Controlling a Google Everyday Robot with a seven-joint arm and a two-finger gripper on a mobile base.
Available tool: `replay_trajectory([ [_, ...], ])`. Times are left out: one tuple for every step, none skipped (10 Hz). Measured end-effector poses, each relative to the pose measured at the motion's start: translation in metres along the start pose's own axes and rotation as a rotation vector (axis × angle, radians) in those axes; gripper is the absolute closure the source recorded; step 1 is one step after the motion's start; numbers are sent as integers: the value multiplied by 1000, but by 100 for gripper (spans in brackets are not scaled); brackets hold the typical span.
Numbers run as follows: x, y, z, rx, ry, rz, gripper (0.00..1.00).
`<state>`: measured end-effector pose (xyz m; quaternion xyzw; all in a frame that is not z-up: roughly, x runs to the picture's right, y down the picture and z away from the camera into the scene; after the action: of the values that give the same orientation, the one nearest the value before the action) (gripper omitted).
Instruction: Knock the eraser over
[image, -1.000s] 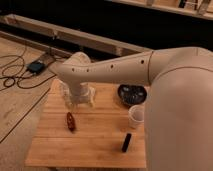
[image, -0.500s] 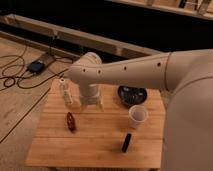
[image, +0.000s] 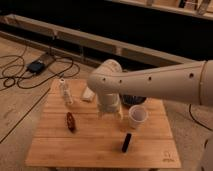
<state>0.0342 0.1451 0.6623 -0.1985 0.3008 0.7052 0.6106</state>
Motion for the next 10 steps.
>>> replay_trajectory([
  [8,-13,2,8,-2,36,35],
  [13,-20,4,12,-3,56,35],
  [21,-28,7,13,-9,82,35],
  [26,-33,10,7,-16,103,35],
  [31,-38,16,-2,-21,125,35],
  [36,-41,23,-14,-23,143,35],
  [41,-44,31,-26,-19,159,35],
  [45,-47,39,-36,-12,169,35],
  [48,-49,45,-44,-5,175,35],
  [51,-53,53,-48,4,182,35],
])
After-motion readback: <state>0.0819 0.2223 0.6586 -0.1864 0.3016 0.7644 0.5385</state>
